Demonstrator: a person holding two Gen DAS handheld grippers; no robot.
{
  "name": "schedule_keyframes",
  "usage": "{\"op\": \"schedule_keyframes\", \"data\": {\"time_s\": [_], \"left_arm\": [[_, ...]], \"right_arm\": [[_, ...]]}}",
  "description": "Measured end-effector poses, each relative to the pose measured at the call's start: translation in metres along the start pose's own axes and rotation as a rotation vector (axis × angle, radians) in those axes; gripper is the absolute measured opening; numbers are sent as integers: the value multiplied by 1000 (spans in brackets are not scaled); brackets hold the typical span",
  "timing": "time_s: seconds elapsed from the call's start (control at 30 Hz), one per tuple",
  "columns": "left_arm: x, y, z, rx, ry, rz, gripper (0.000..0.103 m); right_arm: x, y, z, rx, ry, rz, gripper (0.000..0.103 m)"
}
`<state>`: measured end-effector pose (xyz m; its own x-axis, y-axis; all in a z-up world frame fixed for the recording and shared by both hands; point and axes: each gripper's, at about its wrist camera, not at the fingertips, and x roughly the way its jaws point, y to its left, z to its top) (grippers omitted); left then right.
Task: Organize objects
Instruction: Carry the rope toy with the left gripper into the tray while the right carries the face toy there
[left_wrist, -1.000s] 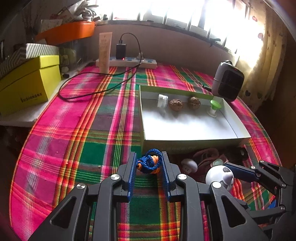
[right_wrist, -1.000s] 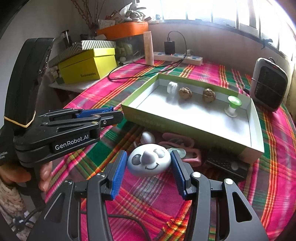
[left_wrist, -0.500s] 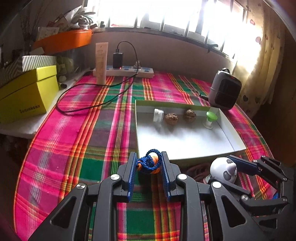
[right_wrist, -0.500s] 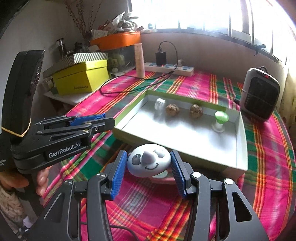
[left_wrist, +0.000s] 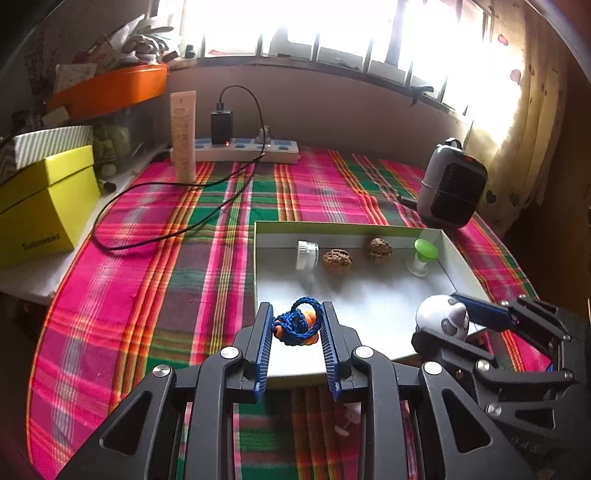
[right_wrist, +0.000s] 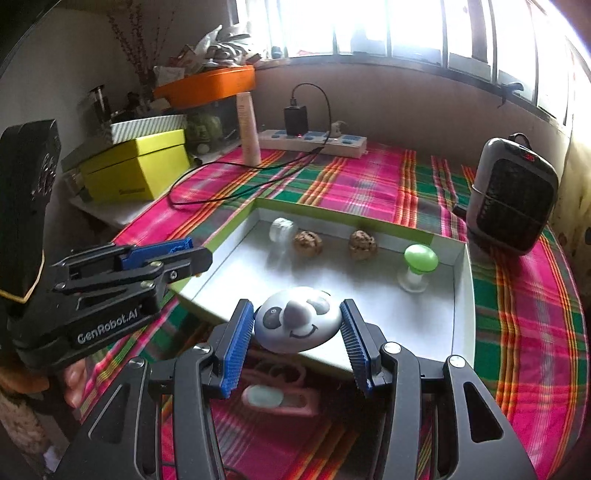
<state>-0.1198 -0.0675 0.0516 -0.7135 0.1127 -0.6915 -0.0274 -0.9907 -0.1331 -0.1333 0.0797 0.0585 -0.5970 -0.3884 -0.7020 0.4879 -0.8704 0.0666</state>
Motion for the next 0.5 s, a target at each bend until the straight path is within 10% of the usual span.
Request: {"op": "schedule_keyframes", "data": {"time_s": [0.5], "left_arm": [[43,-4,19,12,37,11,23]], "right_arm": [[45,-27,20,14,69,-36,49]]}}
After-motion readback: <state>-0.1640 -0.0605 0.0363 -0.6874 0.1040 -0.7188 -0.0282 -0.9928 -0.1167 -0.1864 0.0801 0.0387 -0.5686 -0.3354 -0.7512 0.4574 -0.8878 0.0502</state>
